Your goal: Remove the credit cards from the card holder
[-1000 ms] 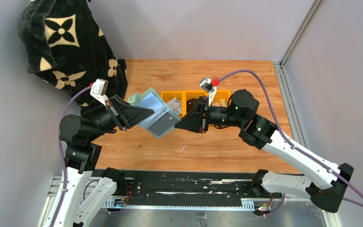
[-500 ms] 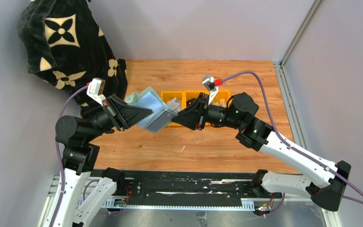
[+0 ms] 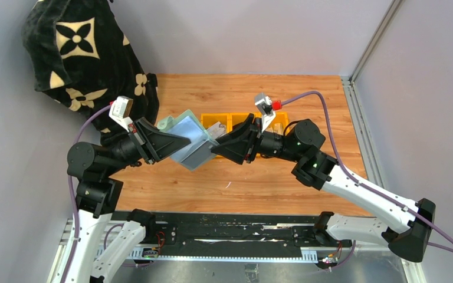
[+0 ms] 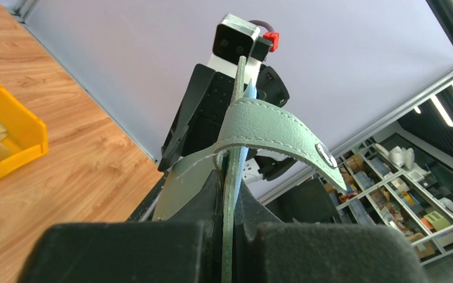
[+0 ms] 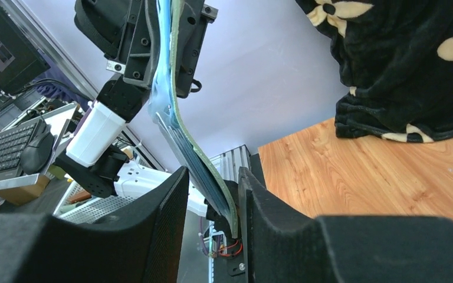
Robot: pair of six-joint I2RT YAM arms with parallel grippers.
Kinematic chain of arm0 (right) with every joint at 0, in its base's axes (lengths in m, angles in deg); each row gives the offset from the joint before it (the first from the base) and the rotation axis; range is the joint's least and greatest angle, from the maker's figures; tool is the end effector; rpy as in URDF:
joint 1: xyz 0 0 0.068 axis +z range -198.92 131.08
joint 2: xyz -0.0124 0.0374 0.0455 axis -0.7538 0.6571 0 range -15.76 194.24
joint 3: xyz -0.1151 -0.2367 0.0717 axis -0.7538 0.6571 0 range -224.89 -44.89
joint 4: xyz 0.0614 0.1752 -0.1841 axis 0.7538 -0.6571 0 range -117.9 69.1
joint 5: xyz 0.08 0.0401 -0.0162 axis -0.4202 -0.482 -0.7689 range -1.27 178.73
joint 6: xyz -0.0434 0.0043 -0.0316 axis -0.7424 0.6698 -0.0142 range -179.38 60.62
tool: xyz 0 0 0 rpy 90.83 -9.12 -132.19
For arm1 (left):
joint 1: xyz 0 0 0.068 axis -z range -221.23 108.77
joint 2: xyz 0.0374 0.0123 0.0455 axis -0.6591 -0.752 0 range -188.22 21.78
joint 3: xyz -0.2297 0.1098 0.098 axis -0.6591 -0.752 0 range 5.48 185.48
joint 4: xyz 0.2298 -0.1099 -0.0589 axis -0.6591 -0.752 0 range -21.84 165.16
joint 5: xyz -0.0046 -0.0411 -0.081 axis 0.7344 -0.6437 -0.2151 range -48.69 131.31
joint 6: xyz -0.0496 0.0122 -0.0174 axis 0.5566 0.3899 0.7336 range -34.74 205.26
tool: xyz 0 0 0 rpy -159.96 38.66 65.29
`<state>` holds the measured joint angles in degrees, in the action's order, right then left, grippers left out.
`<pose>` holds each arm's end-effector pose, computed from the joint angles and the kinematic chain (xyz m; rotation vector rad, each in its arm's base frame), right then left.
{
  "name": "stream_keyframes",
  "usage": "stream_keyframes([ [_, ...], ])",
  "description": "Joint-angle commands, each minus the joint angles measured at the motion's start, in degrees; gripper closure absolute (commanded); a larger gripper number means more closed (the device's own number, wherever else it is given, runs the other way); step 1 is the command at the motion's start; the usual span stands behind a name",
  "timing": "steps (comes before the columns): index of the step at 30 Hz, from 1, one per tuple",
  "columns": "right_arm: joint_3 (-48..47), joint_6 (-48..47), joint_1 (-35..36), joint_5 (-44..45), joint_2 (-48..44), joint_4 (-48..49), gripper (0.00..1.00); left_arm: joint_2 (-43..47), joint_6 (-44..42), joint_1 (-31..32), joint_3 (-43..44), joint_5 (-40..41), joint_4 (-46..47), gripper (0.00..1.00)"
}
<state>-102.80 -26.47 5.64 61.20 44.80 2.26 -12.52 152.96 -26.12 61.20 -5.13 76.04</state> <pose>0.1238 0.2023 0.4291 -0.7211 1.2354 1.5830 0.0892 -0.0509 0.4450 0.1669 1.5088 -1.6725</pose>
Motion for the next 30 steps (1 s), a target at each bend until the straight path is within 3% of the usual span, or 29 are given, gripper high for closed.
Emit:
stream_keyframes([
  [1, -0.1, -2.1, 1.1, -3.5, -0.5, 2.0, 0.60, -0.7, 0.3, -0.3, 3.3, -2.1, -0.4, 1.00],
  [9, 3.7, 1.4, 1.2, -11.0, -2.3, 5.5, 0.68, -2.3, 0.3, -0.3, 5.8, -2.7, -0.6, 1.00],
  [13, 4.4, 1.9, 1.2, -10.5, -3.3, 7.2, 0.70, -2.5, 0.0, -0.2, 6.1, -2.5, -0.6, 1.00],
  [23, 2.0, -0.5, 1.2, -7.3, -3.3, 5.2, 0.86, -2.7, -0.3, -0.2, 7.9, -2.4, -3.0, 1.00],
  [28, 1.9, -1.1, 1.2, -8.5, -3.2, 4.8, 0.87, -2.8, -0.2, -0.3, 8.5, -2.5, -3.3, 1.00],
  [30, 2.4, -1.0, 1.2, -9.9, -3.2, 5.1, 0.82, -2.9, -0.3, -0.3, 8.8, -2.6, -3.3, 1.00],
])
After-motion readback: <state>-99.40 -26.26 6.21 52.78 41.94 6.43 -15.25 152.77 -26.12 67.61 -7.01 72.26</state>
